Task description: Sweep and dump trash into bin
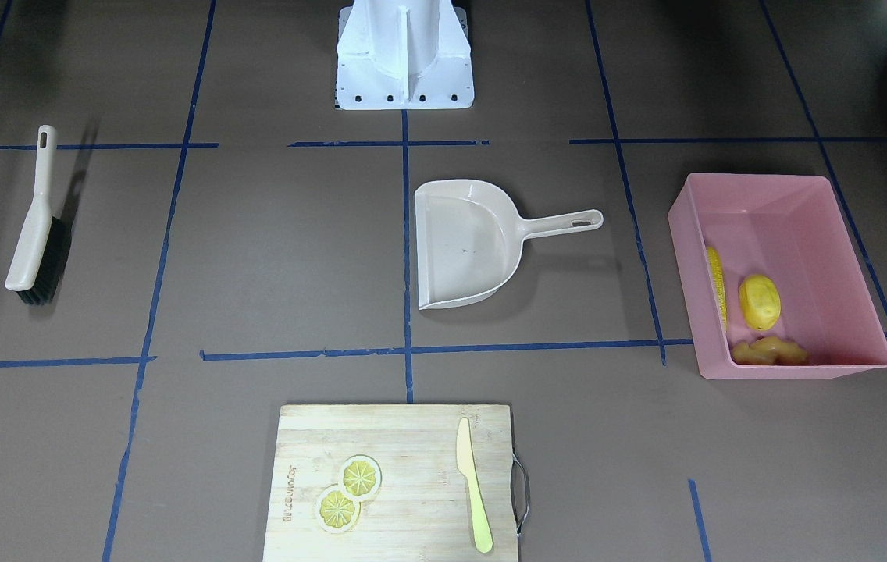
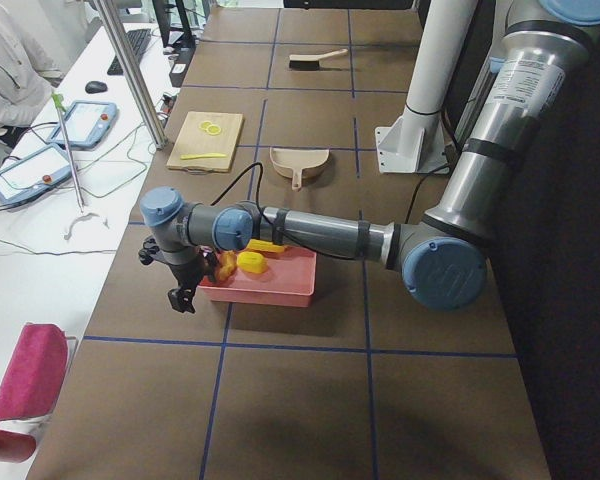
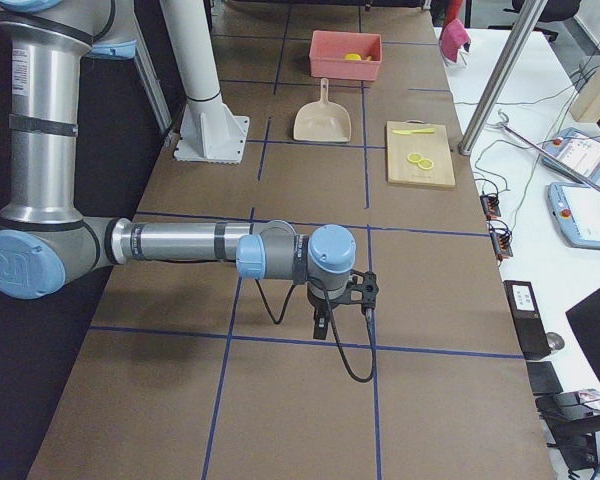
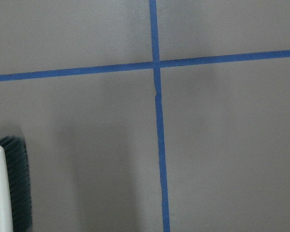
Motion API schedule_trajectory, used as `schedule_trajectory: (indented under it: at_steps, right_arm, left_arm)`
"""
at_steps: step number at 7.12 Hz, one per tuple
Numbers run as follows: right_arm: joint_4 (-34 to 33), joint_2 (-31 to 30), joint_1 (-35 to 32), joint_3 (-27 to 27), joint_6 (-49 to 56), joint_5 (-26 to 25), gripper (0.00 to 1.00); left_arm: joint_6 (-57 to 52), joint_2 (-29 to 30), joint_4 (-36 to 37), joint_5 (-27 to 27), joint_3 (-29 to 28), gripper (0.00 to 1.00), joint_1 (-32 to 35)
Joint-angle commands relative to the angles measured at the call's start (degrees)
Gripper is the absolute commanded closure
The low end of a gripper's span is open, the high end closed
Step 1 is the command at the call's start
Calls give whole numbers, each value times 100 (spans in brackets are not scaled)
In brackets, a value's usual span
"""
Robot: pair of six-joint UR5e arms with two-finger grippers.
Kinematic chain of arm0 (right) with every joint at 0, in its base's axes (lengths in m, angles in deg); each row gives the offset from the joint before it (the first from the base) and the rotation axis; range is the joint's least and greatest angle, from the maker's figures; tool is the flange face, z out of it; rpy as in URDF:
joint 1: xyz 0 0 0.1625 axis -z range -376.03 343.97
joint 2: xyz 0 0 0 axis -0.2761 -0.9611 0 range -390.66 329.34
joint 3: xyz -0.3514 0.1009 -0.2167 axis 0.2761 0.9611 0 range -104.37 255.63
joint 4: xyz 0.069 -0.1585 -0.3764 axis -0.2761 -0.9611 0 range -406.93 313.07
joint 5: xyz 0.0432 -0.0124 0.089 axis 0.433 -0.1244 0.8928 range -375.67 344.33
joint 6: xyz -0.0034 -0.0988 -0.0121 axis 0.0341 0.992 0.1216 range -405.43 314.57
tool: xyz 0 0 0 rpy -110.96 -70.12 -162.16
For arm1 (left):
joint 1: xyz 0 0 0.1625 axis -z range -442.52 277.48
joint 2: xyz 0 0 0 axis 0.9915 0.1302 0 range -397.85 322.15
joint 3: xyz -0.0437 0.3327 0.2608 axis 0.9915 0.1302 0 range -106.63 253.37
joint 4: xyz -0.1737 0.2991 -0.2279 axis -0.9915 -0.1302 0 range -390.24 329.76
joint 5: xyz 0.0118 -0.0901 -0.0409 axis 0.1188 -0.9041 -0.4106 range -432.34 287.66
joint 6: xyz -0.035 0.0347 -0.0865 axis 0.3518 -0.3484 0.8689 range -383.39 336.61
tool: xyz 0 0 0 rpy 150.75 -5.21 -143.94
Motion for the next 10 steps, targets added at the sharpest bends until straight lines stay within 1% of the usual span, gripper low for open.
schedule_trajectory:
  at_steps: [1, 2, 4, 5, 6, 7, 10]
  right_arm:
    - [-751, 531, -260, 457, 910, -34, 0]
    - [-754, 567, -243, 511, 965, -103, 0]
    - [-762, 655, -199, 511, 948, -104, 0]
    - [-754, 664, -199, 502, 905, -104, 0]
    - [-745, 664, -199, 494, 887, -113, 0]
    - [-745, 664, -199, 494, 887, -113, 0]
    - [-745, 655, -199, 502, 878, -113, 0]
  left_arm:
    - [40, -147, -9, -526, -28, 0, 78]
    - [206, -148, 51, -783, -1, 0, 217]
    - [776, -209, 87, -759, 121, 0, 236]
    - [753, -436, -17, -776, 296, 0, 236]
    - [796, -516, -105, -472, 559, 0, 227]
    - [822, -569, -115, 105, 579, 0, 193]
    - [946, -578, -114, 137, 623, 0, 166]
